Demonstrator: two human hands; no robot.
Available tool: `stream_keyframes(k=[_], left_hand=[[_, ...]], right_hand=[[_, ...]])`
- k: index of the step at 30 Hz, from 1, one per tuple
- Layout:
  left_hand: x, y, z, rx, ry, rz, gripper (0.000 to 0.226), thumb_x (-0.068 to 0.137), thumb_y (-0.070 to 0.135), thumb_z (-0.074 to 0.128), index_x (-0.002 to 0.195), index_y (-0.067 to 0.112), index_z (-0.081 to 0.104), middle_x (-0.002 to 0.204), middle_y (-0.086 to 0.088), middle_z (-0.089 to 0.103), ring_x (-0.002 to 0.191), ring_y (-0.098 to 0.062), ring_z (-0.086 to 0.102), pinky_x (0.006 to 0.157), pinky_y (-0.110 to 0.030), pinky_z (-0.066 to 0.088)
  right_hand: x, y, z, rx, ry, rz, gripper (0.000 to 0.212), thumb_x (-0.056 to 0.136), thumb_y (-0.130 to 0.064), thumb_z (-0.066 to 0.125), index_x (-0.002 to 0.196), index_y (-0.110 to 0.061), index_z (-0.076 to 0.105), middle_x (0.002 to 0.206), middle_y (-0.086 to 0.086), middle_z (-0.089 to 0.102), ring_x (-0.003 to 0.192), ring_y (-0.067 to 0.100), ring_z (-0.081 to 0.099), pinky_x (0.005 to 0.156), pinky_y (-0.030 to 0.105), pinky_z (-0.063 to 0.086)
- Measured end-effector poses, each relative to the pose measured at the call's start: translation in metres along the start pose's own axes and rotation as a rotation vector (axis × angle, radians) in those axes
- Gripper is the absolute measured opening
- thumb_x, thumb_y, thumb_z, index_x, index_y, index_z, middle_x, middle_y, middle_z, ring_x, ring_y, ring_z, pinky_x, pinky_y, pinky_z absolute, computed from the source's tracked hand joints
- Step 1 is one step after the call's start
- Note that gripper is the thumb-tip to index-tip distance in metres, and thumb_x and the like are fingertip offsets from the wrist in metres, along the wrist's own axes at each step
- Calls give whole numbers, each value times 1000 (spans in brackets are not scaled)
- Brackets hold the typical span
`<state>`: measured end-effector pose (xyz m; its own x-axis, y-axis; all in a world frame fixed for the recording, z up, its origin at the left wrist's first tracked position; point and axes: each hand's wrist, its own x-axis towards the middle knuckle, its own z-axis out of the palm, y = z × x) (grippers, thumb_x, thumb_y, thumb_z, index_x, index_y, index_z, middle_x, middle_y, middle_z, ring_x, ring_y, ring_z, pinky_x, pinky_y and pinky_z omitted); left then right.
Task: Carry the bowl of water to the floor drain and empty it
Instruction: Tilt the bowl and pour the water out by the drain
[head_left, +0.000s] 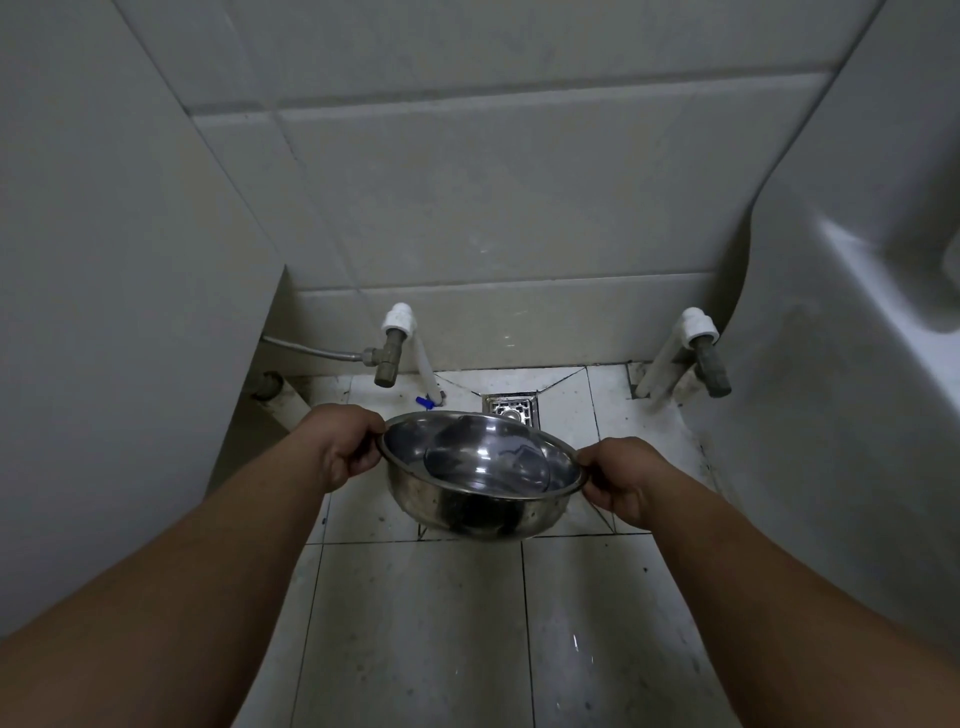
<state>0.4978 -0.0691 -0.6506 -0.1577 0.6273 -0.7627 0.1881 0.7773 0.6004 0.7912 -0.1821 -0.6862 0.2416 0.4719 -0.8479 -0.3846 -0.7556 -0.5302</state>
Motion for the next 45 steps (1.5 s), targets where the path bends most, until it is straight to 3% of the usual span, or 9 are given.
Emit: stream_keyframes(k=[8,14,18,30,37,42,45], left_hand=[[1,2,0,-18,1,11,14,92,-5,56,104,-3,64,75,-13,58,59,-15,55,34,-16,48],[4,7,-1,-27,-12,13,17,91,-4,58,107,-2,65,76,-12,59,59,-14,56,35,-16,48],[5,10,-2,-21,-15,14,18,91,-3,58,108,-2,65,78,-12,60,59,-14,57,35,-17,49],[5,14,0,-13,3,21,8,90,-3,57,89,1,65,74,-11,60,56,-12,56,34,-15,47],[4,17,2,-33,1,19,7,91,-3,58,91,2,64,76,-11,61,57,-12,57,34,-16,47],[5,19,2,-59,-2,15,9,90,-3,59,85,4,62,70,-10,61,39,-7,58,35,-15,48],[4,20,2,-67,8,20,10,90,-3,60,83,4,62,69,-10,61,38,-7,58,35,-15,48]], right_hand=[[2,0,2,13,3,13,14,93,8,52,87,4,64,73,15,63,54,18,60,36,20,51],[5,1,3,16,11,28,16,92,9,51,83,3,63,68,14,63,41,15,60,35,19,49],[4,0,4,26,0,35,14,93,8,51,86,5,63,72,15,63,52,17,60,35,19,50],[1,-1,5,57,-11,55,13,94,9,51,89,6,62,78,18,60,62,20,60,39,19,55],[1,0,5,57,-9,60,17,94,10,49,82,5,59,74,18,58,58,19,58,33,17,50],[0,-1,4,50,-17,63,19,94,11,49,79,5,59,72,17,58,57,19,57,32,17,49],[0,-1,2,51,-24,65,19,93,12,50,78,5,59,72,17,57,58,19,57,32,17,48]])
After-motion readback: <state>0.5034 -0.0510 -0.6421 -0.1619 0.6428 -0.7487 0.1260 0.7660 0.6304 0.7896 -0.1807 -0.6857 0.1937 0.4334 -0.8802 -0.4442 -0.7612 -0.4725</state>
